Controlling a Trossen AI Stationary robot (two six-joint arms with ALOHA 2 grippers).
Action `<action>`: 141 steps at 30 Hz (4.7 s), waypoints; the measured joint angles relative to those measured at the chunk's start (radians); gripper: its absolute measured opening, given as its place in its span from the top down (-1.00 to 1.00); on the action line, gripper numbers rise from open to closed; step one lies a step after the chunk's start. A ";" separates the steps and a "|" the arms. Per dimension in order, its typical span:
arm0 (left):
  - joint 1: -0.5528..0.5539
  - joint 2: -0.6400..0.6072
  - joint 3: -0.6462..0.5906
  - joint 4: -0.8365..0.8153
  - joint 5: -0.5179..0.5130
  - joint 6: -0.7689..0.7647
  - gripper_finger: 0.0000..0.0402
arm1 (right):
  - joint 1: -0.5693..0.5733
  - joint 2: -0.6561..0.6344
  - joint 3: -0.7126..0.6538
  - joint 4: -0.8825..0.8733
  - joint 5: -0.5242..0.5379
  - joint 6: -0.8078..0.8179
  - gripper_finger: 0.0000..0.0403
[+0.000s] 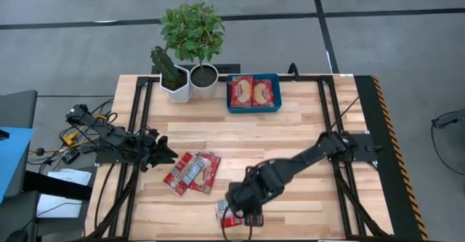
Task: Sort popcorn bags into baskets
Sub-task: Put the red popcorn bag into the blue container
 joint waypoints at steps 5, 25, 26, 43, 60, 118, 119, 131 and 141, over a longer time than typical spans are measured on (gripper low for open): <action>0.000 0.005 0.000 -0.002 0.011 0.000 0.09 | 0.065 0.083 -0.001 0.054 -0.008 0.030 -0.08; 0.000 0.097 0.000 -0.003 0.018 -0.017 0.09 | 0.126 0.334 -0.001 0.153 0.085 0.032 -0.08; 0.000 0.101 0.000 -0.003 0.018 -0.018 0.09 | 0.126 0.338 -0.001 0.150 0.095 0.034 -0.08; 0.000 0.152 0.000 -0.003 0.017 -0.045 0.09 | 0.114 0.378 0.003 0.087 0.196 0.103 0.85; 0.000 0.152 0.000 -0.003 0.016 -0.045 0.09 | 0.053 0.235 -0.005 0.026 -0.164 -0.228 0.98; 0.001 0.152 0.000 0.012 -0.154 -0.057 0.09 | -1.220 -0.457 -0.317 0.130 -0.601 -0.636 1.00; 0.001 0.152 0.000 0.013 -0.172 -0.062 0.09 | -1.228 -0.478 -0.379 0.183 -0.614 -0.637 1.00; 0.001 0.152 0.000 0.016 -0.252 -0.122 0.09 | -1.343 -0.862 -1.203 1.016 -0.673 -0.329 1.00; 0.001 0.152 0.000 0.017 -0.363 -0.124 0.09 | -1.348 -0.822 -1.602 1.762 -0.691 0.088 1.00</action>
